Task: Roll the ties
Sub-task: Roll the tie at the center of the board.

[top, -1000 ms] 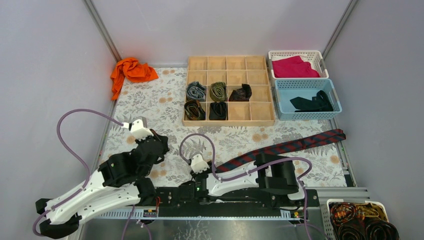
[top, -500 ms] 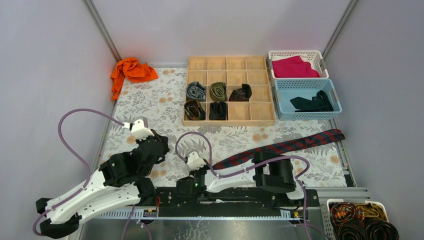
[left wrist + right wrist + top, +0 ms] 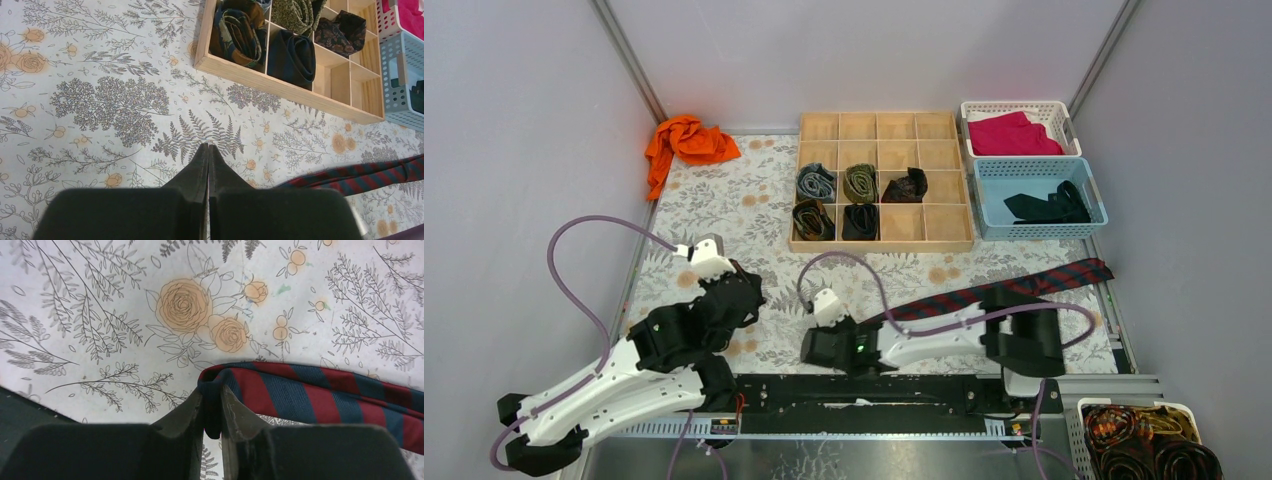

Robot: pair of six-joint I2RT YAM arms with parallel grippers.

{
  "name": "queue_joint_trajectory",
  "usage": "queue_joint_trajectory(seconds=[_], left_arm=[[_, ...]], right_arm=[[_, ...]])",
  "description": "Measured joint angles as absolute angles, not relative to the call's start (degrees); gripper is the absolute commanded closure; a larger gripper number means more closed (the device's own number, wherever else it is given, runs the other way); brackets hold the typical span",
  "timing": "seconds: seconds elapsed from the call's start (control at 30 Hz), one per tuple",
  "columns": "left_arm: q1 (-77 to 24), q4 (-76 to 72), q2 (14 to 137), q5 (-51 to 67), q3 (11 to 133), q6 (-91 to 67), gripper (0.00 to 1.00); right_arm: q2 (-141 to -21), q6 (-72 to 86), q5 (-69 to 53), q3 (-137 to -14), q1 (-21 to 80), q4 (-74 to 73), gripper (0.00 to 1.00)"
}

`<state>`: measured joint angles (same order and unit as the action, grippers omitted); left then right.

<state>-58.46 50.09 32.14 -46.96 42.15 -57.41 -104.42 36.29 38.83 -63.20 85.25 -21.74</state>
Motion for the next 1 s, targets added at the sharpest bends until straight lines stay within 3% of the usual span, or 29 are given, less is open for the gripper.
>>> queue_joint_trajectory(seconds=[0.37, 0.6, 0.83, 0.97, 1.0], left_arm=[[-58.5, 48.5, 36.8, -46.9, 42.1, -56.7, 1.0], [-58.5, 45.1, 41.8, -46.4, 42.1, -55.3, 1.0], [-58.5, 41.4, 46.3, -45.8, 42.2, -53.3, 1.0], [-58.5, 38.7, 49.5, -44.9, 42.3, -52.0, 1.0], [-58.5, 38.1, 50.2, -44.8, 42.3, -51.8, 1.0]], right_arm=[[-84.4, 30.2, 16.4, -43.1, 72.1, 1.1, 0.79], [-79.8, 31.0, 0.6, -35.3, 62.4, 10.1, 0.8], [-77.1, 32.1, -5.8, -31.3, 56.9, 12.4, 0.78], [-75.9, 32.7, -6.7, -28.8, 54.5, 12.7, 0.73], [-75.7, 32.8, -6.7, -28.4, 54.2, 12.5, 0.66]])
